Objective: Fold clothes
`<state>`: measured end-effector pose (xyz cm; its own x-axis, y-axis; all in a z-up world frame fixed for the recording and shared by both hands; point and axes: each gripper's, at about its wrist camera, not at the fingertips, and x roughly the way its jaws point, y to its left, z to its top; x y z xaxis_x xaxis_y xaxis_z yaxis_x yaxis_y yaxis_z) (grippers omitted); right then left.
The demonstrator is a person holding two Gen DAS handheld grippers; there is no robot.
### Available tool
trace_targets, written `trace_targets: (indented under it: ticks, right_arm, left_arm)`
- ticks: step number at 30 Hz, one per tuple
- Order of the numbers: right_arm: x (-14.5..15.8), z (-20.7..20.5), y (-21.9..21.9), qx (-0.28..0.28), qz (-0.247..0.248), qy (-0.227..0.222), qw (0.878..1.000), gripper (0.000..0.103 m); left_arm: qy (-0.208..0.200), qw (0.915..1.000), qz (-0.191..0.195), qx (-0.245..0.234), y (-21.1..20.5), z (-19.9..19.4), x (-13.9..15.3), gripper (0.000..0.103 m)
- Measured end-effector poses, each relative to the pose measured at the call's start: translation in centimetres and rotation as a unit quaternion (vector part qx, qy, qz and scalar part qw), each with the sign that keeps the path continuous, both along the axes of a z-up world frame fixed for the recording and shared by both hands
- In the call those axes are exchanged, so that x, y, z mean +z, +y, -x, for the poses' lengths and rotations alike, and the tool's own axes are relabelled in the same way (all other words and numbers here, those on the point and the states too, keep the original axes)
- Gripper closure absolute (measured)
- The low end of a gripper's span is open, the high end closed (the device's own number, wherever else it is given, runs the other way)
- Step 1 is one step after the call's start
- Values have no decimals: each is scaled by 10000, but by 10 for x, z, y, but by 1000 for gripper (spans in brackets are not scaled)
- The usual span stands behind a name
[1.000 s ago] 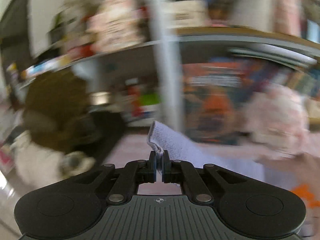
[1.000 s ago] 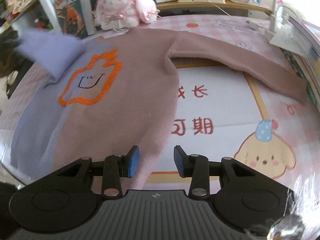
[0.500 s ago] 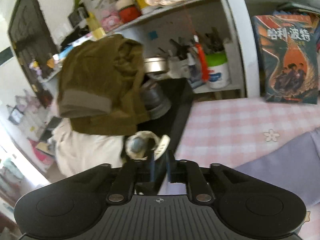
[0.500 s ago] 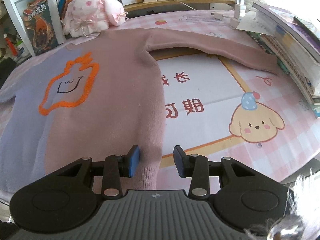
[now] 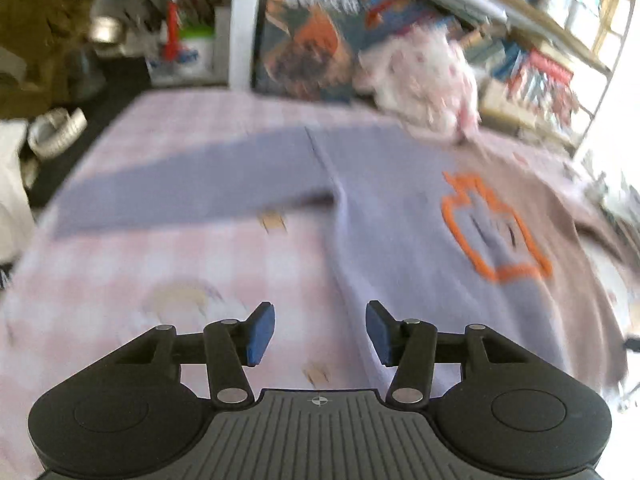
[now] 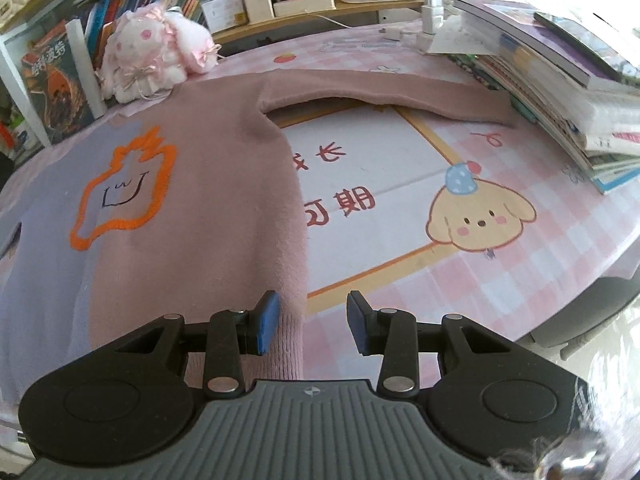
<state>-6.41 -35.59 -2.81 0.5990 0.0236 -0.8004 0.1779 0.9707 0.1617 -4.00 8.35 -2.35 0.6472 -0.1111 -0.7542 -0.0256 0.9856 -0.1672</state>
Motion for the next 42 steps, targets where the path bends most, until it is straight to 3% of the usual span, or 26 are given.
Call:
trace_targets:
  ticks: [4,10,19,21,22,24,28,33,39,42]
  right_arm:
    - [-3,2,-3,-142,-196,20,9997,71]
    - [-1,7,-10,-380,-500,-29,9980,73]
    - [-7,2,0,-199,-542,67,9983,73]
    - [-9,2,4,-126,-484,101,9987,75]
    - [-10,2,7,-53,-442,116,9989,81]
    - [-10,1,13,130,-353,146,9992,92]
    - [-10,-5,27,419,24,135,9990,94]
    - [-13,-18,26,292,619,-102,9976,94]
    - [-8,-4,41,859,366,123,9956,94]
    - [-11,0,46,872,212,173,9958,94]
  left_arm:
    - [283,9995,136,-25,-6,7,-11,53]
    - [313,9993,109,-174,-9,10,-12,54]
    - [460,9986,78,-254,-15,7,-18,64]
    - [431,9987,128,-248,-16,6,-19,83]
    - [423,9987,160,-244,-17,7,-19,99]
    - [416,9986,226,-238,-18,8,-19,101]
    - [305,9990,164,-286,-22,19,-11,102]
    - [291,9990,38,-325,-28,10,-12,102]
    - [260,9996,-35,37,-4,0,-12,102]
    - [294,9996,-50,30,1,3,-12,102]
